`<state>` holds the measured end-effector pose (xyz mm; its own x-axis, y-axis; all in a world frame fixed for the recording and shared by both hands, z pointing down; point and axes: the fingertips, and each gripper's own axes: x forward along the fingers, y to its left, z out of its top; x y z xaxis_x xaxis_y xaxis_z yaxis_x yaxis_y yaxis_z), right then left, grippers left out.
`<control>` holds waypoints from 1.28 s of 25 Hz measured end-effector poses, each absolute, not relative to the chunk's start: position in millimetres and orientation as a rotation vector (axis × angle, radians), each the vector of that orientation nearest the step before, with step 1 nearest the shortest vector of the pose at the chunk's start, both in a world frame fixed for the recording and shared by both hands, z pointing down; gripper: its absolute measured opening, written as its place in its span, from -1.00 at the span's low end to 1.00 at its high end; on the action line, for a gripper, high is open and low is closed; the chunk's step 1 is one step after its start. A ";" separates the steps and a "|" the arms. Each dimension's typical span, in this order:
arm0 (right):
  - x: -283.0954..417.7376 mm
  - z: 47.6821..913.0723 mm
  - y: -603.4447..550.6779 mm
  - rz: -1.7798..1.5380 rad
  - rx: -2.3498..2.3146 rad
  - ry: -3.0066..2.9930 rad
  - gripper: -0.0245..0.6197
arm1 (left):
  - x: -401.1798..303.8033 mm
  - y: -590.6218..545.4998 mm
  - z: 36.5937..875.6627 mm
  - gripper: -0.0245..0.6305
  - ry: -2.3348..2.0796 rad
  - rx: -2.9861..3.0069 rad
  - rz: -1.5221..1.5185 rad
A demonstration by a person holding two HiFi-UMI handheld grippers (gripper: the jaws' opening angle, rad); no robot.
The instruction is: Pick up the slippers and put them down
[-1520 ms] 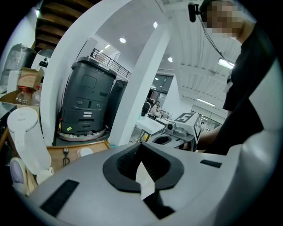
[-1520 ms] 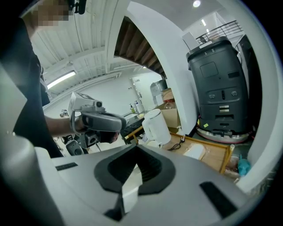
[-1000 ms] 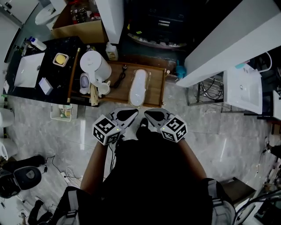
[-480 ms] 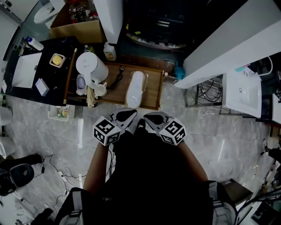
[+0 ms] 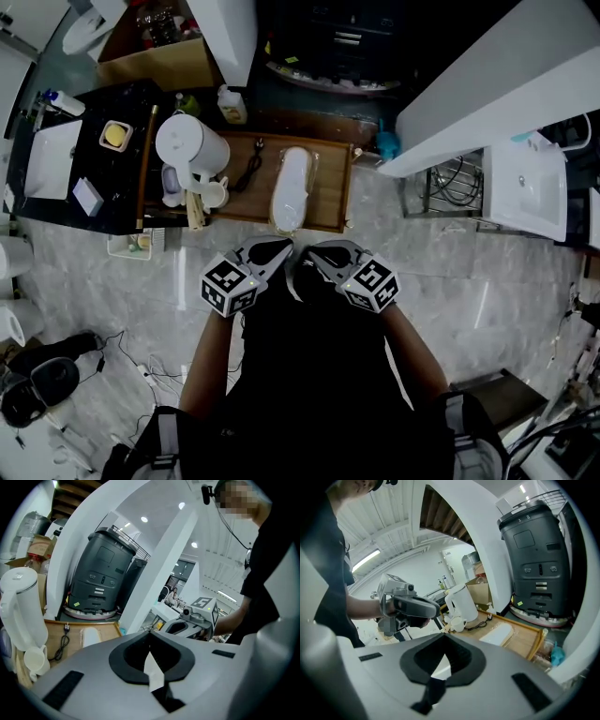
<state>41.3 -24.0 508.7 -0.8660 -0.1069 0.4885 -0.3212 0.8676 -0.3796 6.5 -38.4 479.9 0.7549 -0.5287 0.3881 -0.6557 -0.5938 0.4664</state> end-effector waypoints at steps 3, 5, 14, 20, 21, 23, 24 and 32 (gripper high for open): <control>36.1 509.6 -29.2 0.653 0.344 -2.581 -0.90 | 3.8 -41.3 484.3 -0.89 -0.843 2.354 0.298; 32.6 509.7 -33.3 0.673 0.368 -2.585 -0.90 | 2.9 -44.0 487.1 -0.89 -0.818 2.363 0.317; 23.5 518.6 -39.6 0.745 0.426 -2.573 -0.90 | -8.1 -44.9 498.5 -0.89 -0.759 2.348 0.389; 21.9 526.2 -55.2 0.775 0.495 -2.570 -0.90 | -24.4 -60.0 509.7 -0.89 -0.830 2.328 0.391; 22.1 528.3 -57.3 0.779 0.505 -2.567 -0.90 | -26.0 -61.5 512.1 -0.89 -0.830 2.317 0.383; 22.3 533.6 -60.9 0.785 0.522 -2.558 -0.90 | -27.9 -64.3 517.7 -0.89 -0.828 2.288 0.346; 22.3 536.8 -62.6 0.784 0.528 -2.551 -0.90 | -28.1 -65.4 520.6 -0.89 -0.825 2.272 0.324; 18.1 562.2 -69.4 0.744 0.498 -2.500 -0.90 | -28.7 -70.5 545.8 -0.89 -0.820 2.203 0.298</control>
